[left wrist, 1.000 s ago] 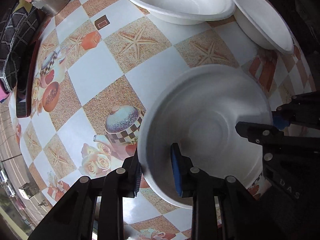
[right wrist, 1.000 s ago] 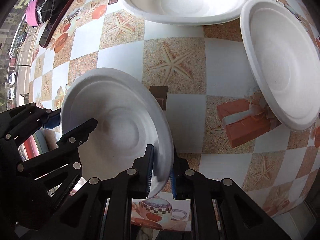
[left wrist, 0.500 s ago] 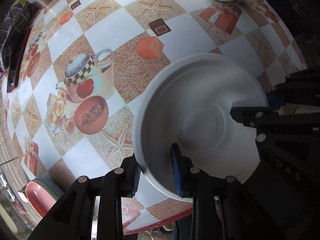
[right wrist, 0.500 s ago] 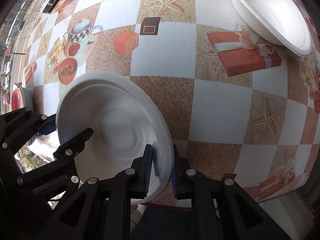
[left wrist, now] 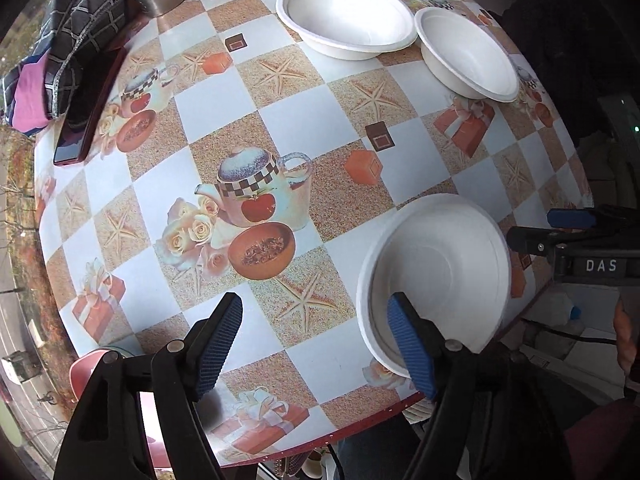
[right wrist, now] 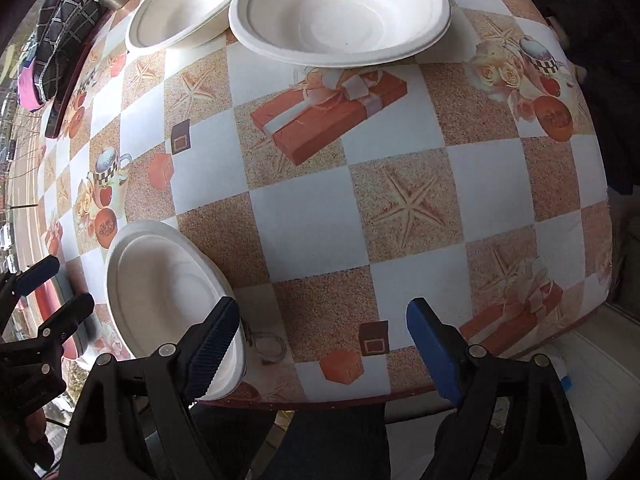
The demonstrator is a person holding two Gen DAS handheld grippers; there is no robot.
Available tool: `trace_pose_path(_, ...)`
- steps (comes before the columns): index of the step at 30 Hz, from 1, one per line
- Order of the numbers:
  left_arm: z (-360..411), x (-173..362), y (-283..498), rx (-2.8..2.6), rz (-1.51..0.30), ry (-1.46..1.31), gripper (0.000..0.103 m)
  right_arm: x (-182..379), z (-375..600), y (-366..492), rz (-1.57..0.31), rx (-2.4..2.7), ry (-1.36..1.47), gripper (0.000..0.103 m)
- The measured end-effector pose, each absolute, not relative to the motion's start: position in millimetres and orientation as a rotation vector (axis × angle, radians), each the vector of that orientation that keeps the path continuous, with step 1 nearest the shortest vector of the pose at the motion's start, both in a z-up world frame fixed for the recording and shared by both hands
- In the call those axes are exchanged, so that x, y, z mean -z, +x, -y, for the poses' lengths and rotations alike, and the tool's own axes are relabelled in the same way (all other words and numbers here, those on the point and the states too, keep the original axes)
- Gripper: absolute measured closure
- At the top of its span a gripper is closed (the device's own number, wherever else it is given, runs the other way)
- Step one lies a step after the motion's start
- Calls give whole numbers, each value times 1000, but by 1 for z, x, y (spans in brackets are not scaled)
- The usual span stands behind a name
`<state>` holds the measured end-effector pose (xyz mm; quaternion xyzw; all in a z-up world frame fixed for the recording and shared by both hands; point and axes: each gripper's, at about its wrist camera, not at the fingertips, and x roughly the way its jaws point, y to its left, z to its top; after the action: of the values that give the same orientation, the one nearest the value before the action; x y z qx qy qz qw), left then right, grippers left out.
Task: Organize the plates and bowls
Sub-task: 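Move both open tools to the rim of another white paper plate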
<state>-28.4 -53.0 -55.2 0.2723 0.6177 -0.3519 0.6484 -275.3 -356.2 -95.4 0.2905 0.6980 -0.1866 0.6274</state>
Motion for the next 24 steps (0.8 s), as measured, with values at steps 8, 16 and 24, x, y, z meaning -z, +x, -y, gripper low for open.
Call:
trace_pose_path(8, 109, 20, -27, 876, -1386, 571, 25, 91, 396, -314, -1563, 556, 771, 16)
trace_pose_path(16, 148, 21, -34, 913, -1451, 561, 25, 93, 445, -323, -1563, 584, 791, 16)
trace_pose_path(24, 189, 28, -21, 837, -1540, 437, 25, 97, 475, -302, -1544, 601, 730, 16)
